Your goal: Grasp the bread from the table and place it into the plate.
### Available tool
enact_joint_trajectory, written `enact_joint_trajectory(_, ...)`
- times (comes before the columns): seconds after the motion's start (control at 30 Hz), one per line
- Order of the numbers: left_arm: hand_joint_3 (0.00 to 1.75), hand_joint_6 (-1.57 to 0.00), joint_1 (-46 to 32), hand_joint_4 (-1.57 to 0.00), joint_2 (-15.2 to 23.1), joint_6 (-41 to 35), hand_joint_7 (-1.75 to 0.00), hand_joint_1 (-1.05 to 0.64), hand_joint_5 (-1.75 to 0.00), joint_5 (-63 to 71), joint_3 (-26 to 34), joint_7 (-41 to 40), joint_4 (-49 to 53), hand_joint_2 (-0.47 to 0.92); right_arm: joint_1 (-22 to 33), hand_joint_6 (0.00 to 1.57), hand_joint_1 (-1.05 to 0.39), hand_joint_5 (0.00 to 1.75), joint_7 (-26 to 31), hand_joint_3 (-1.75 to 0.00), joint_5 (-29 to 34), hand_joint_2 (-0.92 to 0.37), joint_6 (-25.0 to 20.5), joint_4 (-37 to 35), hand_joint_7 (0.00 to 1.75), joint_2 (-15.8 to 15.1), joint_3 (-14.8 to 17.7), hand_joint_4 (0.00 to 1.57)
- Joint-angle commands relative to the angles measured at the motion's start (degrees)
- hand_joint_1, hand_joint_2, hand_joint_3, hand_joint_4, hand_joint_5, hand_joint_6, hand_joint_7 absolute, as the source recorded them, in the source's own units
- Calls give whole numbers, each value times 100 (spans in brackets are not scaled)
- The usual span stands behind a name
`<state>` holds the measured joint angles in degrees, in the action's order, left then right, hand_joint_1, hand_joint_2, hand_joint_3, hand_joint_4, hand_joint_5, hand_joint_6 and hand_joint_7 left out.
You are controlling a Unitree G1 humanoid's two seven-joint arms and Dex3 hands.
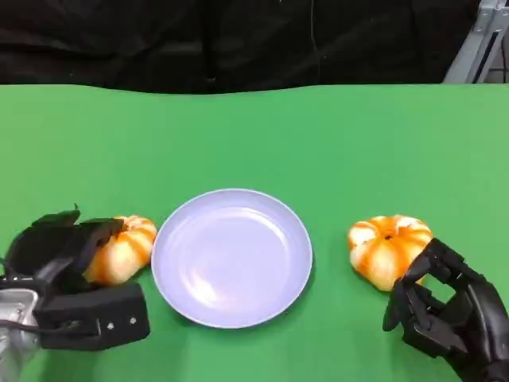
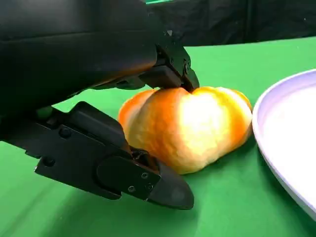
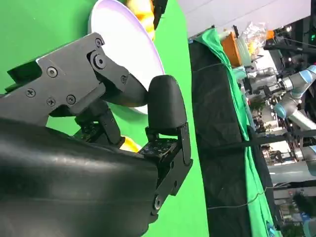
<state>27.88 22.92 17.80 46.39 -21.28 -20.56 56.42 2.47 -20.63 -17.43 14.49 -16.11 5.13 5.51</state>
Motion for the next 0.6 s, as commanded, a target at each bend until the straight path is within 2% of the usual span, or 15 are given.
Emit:
enact_joint_trajectory(0.03,7,-47,170,-30,-6,22,0,-86,-2,-75,-205,-80,298,92,26,62,-17,175,75,-107,34,-57,46,80,167,-22,1,83)
enact_joint_trajectory(0.1,7,-47,235,-30,-60,-2,0,-86,-2,-103,-274,-108,457,92,47,63,-18,175,97,-107,34,-58,-11,133,167,-23,-15,83)
enact_joint_trajectory(0.23,13,-49,381,-36,-197,-45,-1,-74,-3,-147,-423,-194,844,92,62,63,-16,175,105,-106,43,-59,-19,163,167,-38,-41,82)
enact_joint_trajectory(0.3,13,-55,419,-48,-226,21,-3,-55,-7,-189,-476,-275,975,92,54,63,-18,175,107,-105,32,-59,-4,141,166,-39,-36,82)
enact_joint_trajectory(0.43,14,-57,453,-53,-276,96,-3,-48,-7,-324,-461,-333,1128,92,40,63,-18,175,63,-104,-4,-59,52,98,166,-35,-26,82)
enact_joint_trajectory(0.47,21,-76,450,-84,-304,118,-6,-26,-14,-410,-419,-330,1168,92,32,63,-18,175,31,-104,-27,-59,85,74,166,-30,-19,82)
enact_joint_trajectory(0.57,26,-94,446,-110,-345,167,-8,-10,-17,-598,-364,-325,1248,92,22,63,-18,175,8,-104,-42,-59,116,52,165,-27,-7,82)
enact_joint_trajectory(0.6,27,-105,440,-103,-353,183,-12,-7,-58,-664,-344,-327,1272,92,23,64,-18,175,15,-104,-41,-59,110,59,165,-25,-6,83)
